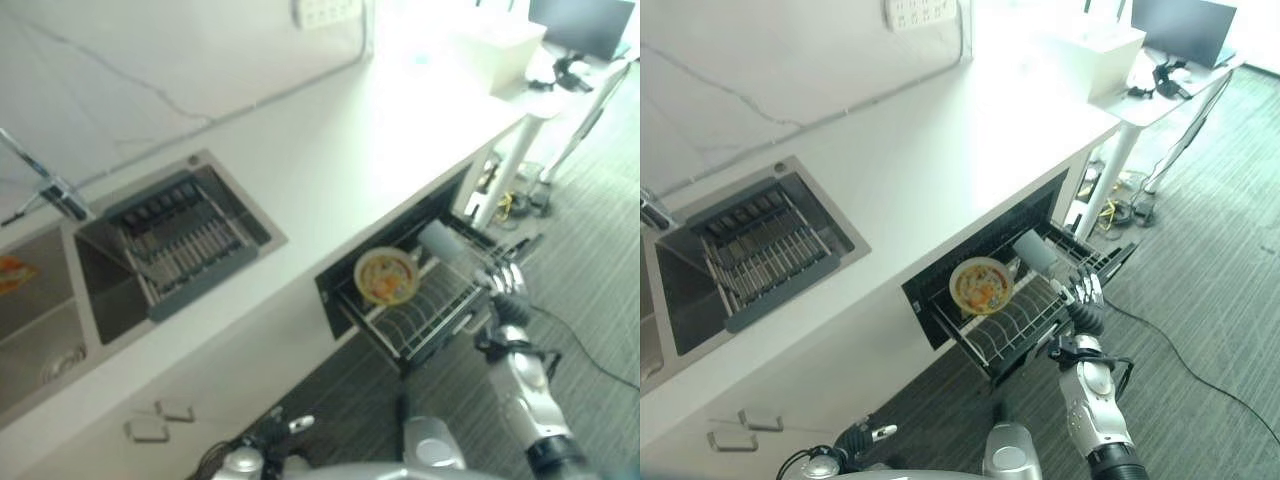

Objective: Place the dishes in the dishwasher.

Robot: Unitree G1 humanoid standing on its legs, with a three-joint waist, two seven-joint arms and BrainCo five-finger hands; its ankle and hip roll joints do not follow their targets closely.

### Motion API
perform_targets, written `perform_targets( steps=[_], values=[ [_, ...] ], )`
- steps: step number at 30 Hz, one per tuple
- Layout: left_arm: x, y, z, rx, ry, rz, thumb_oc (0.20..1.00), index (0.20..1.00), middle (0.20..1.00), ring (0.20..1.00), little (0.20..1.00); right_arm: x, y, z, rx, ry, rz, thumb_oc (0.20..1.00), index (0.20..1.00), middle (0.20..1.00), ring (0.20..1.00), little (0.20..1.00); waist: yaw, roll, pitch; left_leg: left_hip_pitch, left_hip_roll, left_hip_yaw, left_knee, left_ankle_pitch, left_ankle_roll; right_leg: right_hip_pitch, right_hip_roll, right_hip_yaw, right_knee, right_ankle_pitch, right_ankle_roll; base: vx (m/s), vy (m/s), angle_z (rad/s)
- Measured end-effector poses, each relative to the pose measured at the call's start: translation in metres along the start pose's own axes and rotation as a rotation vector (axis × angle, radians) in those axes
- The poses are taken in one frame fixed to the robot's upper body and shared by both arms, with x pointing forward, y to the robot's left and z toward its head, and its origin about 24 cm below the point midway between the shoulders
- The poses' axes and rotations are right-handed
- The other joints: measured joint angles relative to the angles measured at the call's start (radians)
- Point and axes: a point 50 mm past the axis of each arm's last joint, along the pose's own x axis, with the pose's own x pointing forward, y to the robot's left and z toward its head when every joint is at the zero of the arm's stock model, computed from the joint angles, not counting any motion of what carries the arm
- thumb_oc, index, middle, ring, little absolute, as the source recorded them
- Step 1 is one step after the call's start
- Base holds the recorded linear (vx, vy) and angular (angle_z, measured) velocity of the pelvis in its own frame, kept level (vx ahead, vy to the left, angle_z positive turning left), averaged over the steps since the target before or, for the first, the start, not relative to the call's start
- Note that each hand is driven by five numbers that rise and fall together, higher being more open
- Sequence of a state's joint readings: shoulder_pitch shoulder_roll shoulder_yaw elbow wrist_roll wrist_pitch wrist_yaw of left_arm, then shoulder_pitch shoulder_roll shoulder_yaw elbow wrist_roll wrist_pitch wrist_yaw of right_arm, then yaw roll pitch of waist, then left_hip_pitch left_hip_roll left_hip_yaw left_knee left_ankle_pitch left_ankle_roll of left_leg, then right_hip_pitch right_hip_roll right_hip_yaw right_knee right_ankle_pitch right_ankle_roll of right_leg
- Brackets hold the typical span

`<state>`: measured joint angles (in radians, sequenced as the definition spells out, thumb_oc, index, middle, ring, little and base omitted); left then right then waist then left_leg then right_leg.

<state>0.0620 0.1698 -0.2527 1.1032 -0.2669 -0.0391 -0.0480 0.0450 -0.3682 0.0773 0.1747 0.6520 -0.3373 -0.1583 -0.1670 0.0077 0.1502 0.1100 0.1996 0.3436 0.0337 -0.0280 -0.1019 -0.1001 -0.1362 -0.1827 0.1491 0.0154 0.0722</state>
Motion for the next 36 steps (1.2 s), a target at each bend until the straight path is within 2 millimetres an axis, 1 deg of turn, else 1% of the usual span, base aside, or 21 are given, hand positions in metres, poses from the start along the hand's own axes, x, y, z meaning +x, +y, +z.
perform_targets(
  steps=[1,4,6,9,11,13,14,15,16,18,19,20,21,23,25,26,27,28,31,33,36],
  values=[
    [-0.001,0.003,-0.006,-0.050,0.020,0.005,1.000,1.000,1.000,1.000,1.000,-0.002,-0.011,0.013,-0.054,-0.046,-0.004,1.000,1.000,1.000,1.000,1.000,0.006,0.004,-0.015,0.014,0.001,0.000,-0.012,0.005,-0.007,0.018,0.007,-0.005,-0.012,0.002,0.003,0.06,-0.070,0.06],
    [-0.004,0.011,-0.015,-0.082,0.061,0.022,1.000,1.000,1.000,1.000,1.000,-0.005,-0.041,0.034,-0.133,-0.126,-0.099,1.000,1.000,1.000,1.000,1.000,-0.012,-0.020,-0.037,0.014,0.002,0.004,-0.021,0.006,-0.008,0.015,0.009,-0.006,-0.023,0.009,0.016,0.05,-0.081,-0.02],
    [-0.004,0.013,-0.018,-0.094,0.079,0.021,1.000,1.000,1.000,1.000,1.000,-0.015,-0.066,0.040,-0.178,-0.163,-0.228,1.000,1.000,1.000,1.000,1.000,-0.024,-0.024,-0.038,0.015,0.002,0.025,-0.021,0.007,-0.011,0.014,0.015,0.003,-0.026,0.011,0.018,0.06,-0.067,-0.12],
    [-0.006,0.020,-0.023,-0.132,0.105,0.028,1.000,1.000,1.000,1.000,1.000,-0.045,-0.122,0.022,-0.145,-0.090,-0.547,1.000,1.000,1.000,1.000,1.000,-0.040,-0.022,-0.034,0.014,0.003,0.029,-0.020,0.000,-0.009,0.010,0.017,0.003,-0.024,0.007,0.017,0.07,-0.061,-0.05],
    [-0.007,0.026,-0.025,-0.143,0.119,0.028,1.000,1.000,1.000,1.000,1.000,-0.063,-0.148,0.011,-0.027,-0.064,-0.734,1.000,1.000,1.000,1.000,1.000,-0.045,-0.011,-0.017,0.013,0.006,0.032,-0.006,-0.010,-0.008,0.002,0.015,0.004,0.001,-0.008,0.011,0.03,-0.054,-0.08],
    [-0.006,0.029,-0.022,-0.131,0.130,0.031,1.000,1.000,1.000,1.000,1.000,-0.072,-0.159,0.003,0.062,-0.048,-0.824,1.000,1.000,1.000,1.000,1.000,-0.047,0.007,0.022,-0.041,0.012,0.024,0.084,-0.059,-0.007,-0.053,-0.003,0.010,0.093,-0.054,0.006,-0.07,-0.071,0.01],
    [-0.004,0.031,-0.013,-0.102,0.117,0.027,1.000,1.000,1.000,1.000,1.000,-0.069,-0.158,-0.005,0.104,-0.039,-0.837,1.000,1.000,1.000,1.000,1.000,-0.040,0.030,0.060,-0.110,0.027,0.008,0.181,-0.094,-0.005,-0.123,-0.016,0.010,0.213,-0.105,0.002,-0.14,-0.087,0.22],
    [-0.003,0.035,-0.004,-0.092,0.095,0.033,1.000,1.000,1.000,1.000,1.000,-0.065,-0.154,-0.016,0.156,-0.021,-0.853,1.000,1.000,1.000,1.000,1.000,-0.038,0.010,0.089,-0.164,0.032,-0.013,0.270,-0.124,-0.009,-0.172,-0.026,0.009,0.334,-0.162,-0.023,-0.13,-0.073,0.33],
    [0.000,0.037,0.010,-0.085,0.059,0.034,1.000,1.000,1.000,1.000,1.000,-0.059,-0.149,-0.026,0.216,0.009,-0.855,1.000,1.000,1.000,1.000,1.000,-0.028,0.016,0.150,-0.220,0.034,-0.037,0.348,-0.149,-0.017,-0.227,-0.041,0.011,0.416,-0.212,-0.028,-0.05,-0.063,0.25],
    [0.004,0.029,0.026,-0.119,0.006,0.010,1.000,1.000,1.000,1.000,1.000,-0.043,-0.135,-0.030,0.296,0.003,-0.793,1.000,1.000,1.000,1.000,1.000,-0.018,0.062,0.232,-0.299,0.053,-0.065,0.404,-0.157,-0.024,-0.291,-0.038,0.005,0.463,-0.235,-0.047,-0.01,-0.055,0.22],
    [0.004,0.029,0.027,-0.120,0.000,0.010,1.000,1.000,1.000,1.000,1.000,-0.035,-0.128,-0.032,0.338,0.003,-0.766,1.000,1.000,1.000,1.000,1.000,-0.018,0.060,0.269,-0.300,0.055,-0.075,0.410,-0.158,-0.025,-0.298,-0.037,0.003,0.491,-0.249,-0.062,-0.03,-0.060,0.21],
    [0.004,0.029,0.026,-0.125,0.002,0.010,1.000,1.000,1.000,1.000,1.000,-0.030,-0.122,-0.035,0.361,0.014,-0.741,1.000,1.000,1.000,1.000,1.000,-0.018,0.064,0.277,-0.300,0.057,-0.087,0.412,-0.154,-0.020,-0.302,-0.038,-0.002,0.510,-0.261,-0.065,-0.03,-0.052,0.15],
    [0.004,0.028,0.026,-0.130,-0.002,0.009,1.000,1.000,1.000,1.000,1.000,-0.023,-0.116,-0.037,0.380,0.015,-0.702,1.000,1.000,1.000,1.000,1.000,-0.012,0.068,0.277,-0.301,0.064,-0.101,0.411,-0.153,-0.018,-0.302,-0.031,-0.015,0.524,-0.279,-0.085,-0.04,-0.050,0.15],
    [0.003,0.030,0.028,-0.147,-0.024,0.014,1.000,1.000,1.000,1.000,1.000,-0.005,-0.097,-0.036,0.388,0.021,-0.587,1.000,1.000,1.000,1.000,1.000,0.006,0.071,0.277,-0.311,0.064,-0.120,0.415,-0.149,-0.012,-0.316,-0.029,-0.024,0.558,-0.303,-0.094,-0.03,-0.030,0.14],
    [0.004,0.030,0.033,-0.145,-0.051,0.012,1.000,1.000,1.000,1.000,1.000,0.011,-0.080,-0.041,0.380,0.072,-0.499,1.000,1.000,1.000,1.000,1.000,0.025,0.079,0.282,-0.374,0.062,-0.149,0.474,-0.150,-0.014,-0.356,-0.051,-0.036,0.613,-0.334,-0.106,0.00,0.013,0.35],
    [0.004,0.028,0.038,-0.143,-0.075,0.003,1.000,1.000,1.000,1.000,1.000,0.016,-0.077,-0.042,0.378,0.083,-0.475,1.000,1.000,1.000,1.000,1.000,0.039,0.088,0.288,-0.390,0.058,-0.151,0.493,-0.153,-0.018,-0.367,-0.068,-0.042,0.639,-0.341,-0.095,-0.01,0.068,0.47],
    [0.005,0.024,0.041,-0.141,-0.090,-0.011,1.000,1.000,1.000,1.000,1.000,0.023,-0.071,-0.042,0.385,0.094,-0.448,1.000,1.000,1.000,1.000,1.000,0.051,0.104,0.294,-0.391,0.048,-0.154,0.491,-0.158,-0.024,-0.369,-0.084,-0.047,0.656,-0.347,-0.100,-0.02,0.075,0.37],
    [0.005,0.020,0.042,-0.143,-0.096,-0.022,1.000,1.000,1.000,1.000,1.000,0.028,-0.067,-0.041,0.417,0.087,-0.450,1.000,1.000,1.000,1.000,1.000,0.065,0.118,0.298,-0.394,0.039,-0.154,0.493,-0.161,-0.023,-0.374,-0.099,-0.047,0.666,-0.352,-0.100,-0.02,0.085,0.22],
    [0.006,0.014,0.053,-0.133,-0.139,-0.053,1.000,1.000,1.000,1.000,1.000,0.039,-0.065,-0.028,0.398,0.058,-0.398,1.000,1.000,1.000,1.000,1.000,0.070,0.145,0.318,-0.427,0.016,-0.154,0.503,-0.168,-0.020,-0.412,-0.121,-0.035,0.687,-0.349,-0.091,-0.01,0.086,0.09],
    [0.005,0.011,0.062,-0.124,-0.172,-0.078,1.000,1.000,1.000,1.000,1.000,0.049,-0.063,-0.017,0.380,0.030,-0.368,1.000,1.000,1.000,1.000,1.000,0.075,0.153,0.326,-0.444,0.003,-0.155,0.512,-0.169,-0.021,-0.434,-0.135,-0.027,0.696,-0.345,-0.086,-0.03,0.116,0.01],
    [0.005,0.002,0.083,-0.082,-0.237,-0.132,1.000,1.000,1.000,1.000,1.000,0.073,-0.055,0.012,0.313,-0.022,-0.288,1.000,1.000,1.000,1.000,1.000,0.078,0.167,0.359,-0.478,-0.011,-0.158,0.515,-0.159,-0.022,-0.466,-0.145,-0.021,0.694,-0.324,-0.081,-0.03,0.077,0.03]
  ],
)
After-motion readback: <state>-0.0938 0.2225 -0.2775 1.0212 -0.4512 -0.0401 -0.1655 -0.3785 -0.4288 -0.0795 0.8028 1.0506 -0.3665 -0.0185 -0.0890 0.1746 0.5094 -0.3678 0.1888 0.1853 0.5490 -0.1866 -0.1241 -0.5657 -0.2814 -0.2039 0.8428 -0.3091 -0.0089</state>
